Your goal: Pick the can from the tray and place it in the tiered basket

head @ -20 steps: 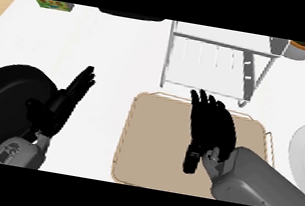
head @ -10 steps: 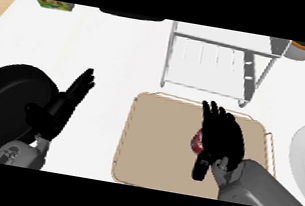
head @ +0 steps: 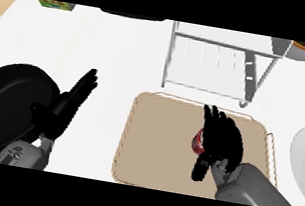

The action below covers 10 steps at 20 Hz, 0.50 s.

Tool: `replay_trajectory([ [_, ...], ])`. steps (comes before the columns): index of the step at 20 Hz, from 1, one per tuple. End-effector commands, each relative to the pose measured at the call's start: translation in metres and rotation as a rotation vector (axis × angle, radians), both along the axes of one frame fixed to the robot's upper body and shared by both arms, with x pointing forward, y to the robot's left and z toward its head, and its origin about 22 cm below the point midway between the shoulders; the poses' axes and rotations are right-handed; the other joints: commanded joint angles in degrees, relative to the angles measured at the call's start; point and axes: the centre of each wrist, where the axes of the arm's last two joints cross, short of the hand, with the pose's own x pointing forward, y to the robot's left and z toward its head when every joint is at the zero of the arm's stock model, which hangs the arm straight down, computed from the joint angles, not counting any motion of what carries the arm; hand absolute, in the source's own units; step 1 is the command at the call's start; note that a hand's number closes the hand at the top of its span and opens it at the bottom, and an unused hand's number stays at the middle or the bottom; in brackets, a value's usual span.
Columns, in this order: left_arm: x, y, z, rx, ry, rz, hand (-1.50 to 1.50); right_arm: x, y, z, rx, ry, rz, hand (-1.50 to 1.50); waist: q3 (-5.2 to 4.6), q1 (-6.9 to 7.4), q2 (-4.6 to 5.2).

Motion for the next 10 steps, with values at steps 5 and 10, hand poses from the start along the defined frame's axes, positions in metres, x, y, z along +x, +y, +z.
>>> replay_trajectory([
  [5, 0.007, -0.01, 0.022, -0.009, 0.009, 0.002, 0.0, 0.003, 0.018, -0.028, 0.035, -0.096, -0.01, 1.5, 0.04, 0.27, 0.06],
  [10, -0.019, -0.003, -0.01, 0.006, -0.016, 0.003, 0.0, 0.008, 0.017, -0.018, 0.052, -0.115, 0.011, 1.5, 0.02, 0.24, 0.04],
])
